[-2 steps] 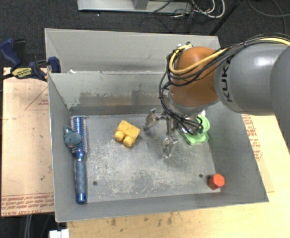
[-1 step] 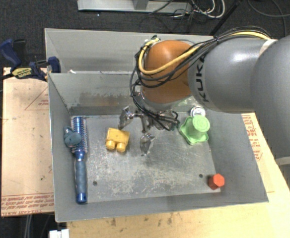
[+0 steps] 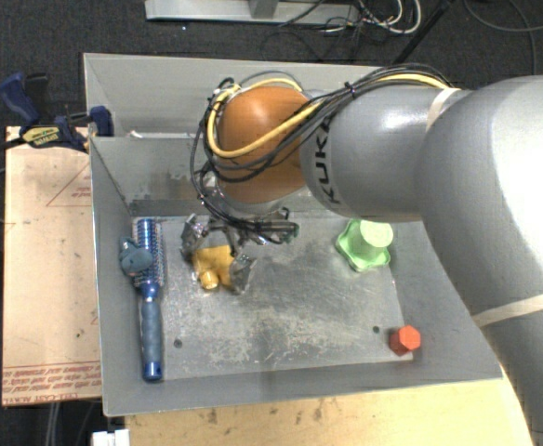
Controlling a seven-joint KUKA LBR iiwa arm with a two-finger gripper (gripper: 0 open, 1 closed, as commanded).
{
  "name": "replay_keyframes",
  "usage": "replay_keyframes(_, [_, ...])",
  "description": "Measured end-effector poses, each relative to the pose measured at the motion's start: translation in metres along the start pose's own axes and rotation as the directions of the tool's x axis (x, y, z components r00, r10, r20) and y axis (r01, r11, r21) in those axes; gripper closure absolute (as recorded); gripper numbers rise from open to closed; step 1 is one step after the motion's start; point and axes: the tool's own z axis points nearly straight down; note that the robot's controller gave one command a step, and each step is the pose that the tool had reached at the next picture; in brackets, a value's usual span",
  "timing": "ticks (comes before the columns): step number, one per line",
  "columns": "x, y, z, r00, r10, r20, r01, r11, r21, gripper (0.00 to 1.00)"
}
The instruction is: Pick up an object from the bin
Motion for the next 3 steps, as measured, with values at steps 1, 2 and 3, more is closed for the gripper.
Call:
replay_keyframes(1, [0.000,-0.001,-0.001,1.000,0.002,0.003,-0.002,1.000,0.000,1.00])
replay_keyframes(2, [0.002,0.037,-0.112,0.999,-0.053,0.005,0.053,0.999,0.004,1.00])
replay_keyframes(3, [-0.015,0.024,-0.210,0.996,-0.089,0.006,0.089,0.996,0.006,1.00])
